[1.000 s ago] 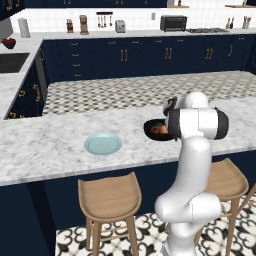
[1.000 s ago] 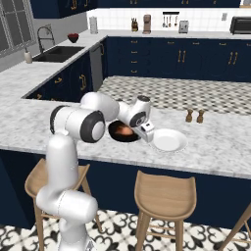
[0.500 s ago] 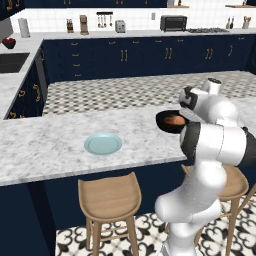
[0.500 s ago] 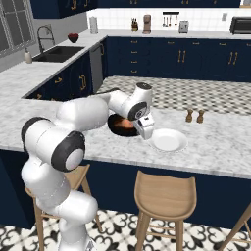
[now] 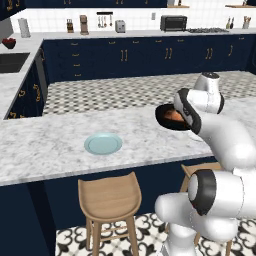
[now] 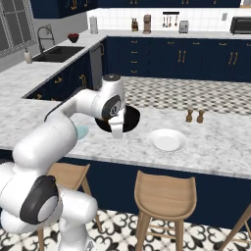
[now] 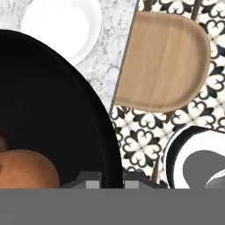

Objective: Pick the chicken drumstick and onion from their plates and place them in the bowl. Then put the bowl in the fridge.

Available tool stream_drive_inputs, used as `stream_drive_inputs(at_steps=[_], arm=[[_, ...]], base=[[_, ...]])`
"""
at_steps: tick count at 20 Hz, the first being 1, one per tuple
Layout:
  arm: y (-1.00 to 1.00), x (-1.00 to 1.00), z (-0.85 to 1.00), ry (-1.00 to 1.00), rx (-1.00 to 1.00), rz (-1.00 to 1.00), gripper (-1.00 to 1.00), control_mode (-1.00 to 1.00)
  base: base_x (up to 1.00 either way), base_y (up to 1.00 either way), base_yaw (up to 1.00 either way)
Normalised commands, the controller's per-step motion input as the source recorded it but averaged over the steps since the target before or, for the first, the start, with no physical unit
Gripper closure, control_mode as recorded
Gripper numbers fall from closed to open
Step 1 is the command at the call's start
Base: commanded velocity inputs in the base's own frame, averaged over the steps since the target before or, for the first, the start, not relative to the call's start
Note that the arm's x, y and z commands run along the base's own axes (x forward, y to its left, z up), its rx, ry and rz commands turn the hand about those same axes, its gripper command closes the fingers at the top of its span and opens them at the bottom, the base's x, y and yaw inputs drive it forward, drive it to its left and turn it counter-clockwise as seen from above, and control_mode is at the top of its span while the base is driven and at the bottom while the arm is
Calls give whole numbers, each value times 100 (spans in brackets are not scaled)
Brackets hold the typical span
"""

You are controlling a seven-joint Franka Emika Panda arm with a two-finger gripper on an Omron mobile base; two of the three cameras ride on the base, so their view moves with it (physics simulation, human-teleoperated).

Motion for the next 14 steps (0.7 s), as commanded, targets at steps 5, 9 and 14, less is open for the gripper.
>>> stream_drive_inputs(at_steps=[5,9,14], arm=[[33,-33,40,1,0,-25,100,-100],[41,-60,26,8,0,-2,100,-100],[32,-53,23,2,2,0,100,-100]], base=[[0,0,0],[0,0,0],[0,0,0]])
